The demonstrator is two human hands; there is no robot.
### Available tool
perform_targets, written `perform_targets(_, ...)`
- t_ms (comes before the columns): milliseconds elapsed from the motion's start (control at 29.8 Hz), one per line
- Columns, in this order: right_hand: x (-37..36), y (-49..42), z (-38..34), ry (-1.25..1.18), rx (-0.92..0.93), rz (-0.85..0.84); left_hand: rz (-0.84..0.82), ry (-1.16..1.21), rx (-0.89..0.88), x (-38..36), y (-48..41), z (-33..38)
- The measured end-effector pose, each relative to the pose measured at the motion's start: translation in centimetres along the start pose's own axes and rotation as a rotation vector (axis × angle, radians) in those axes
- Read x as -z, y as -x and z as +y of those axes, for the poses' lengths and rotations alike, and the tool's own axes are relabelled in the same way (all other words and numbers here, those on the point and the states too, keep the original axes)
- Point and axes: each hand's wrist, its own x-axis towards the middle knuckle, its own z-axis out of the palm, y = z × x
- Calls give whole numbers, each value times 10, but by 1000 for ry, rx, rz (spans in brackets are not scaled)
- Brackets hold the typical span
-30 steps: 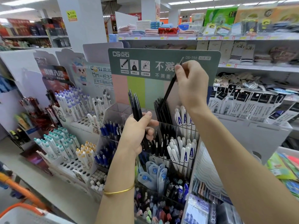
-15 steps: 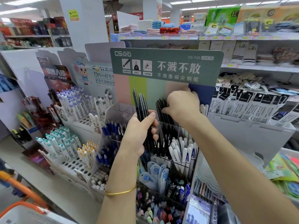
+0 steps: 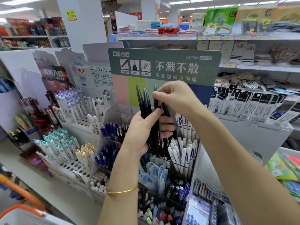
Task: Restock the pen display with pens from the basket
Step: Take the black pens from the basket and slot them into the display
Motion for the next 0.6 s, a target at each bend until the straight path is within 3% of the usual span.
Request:
perform_targets(302, 1, -5, 6, -103, -57, 256, 250, 147, 20, 6, -12, -2)
perform_targets(604, -2, -4, 11, 128, 32, 502, 325, -108, -24, 15, -13, -11)
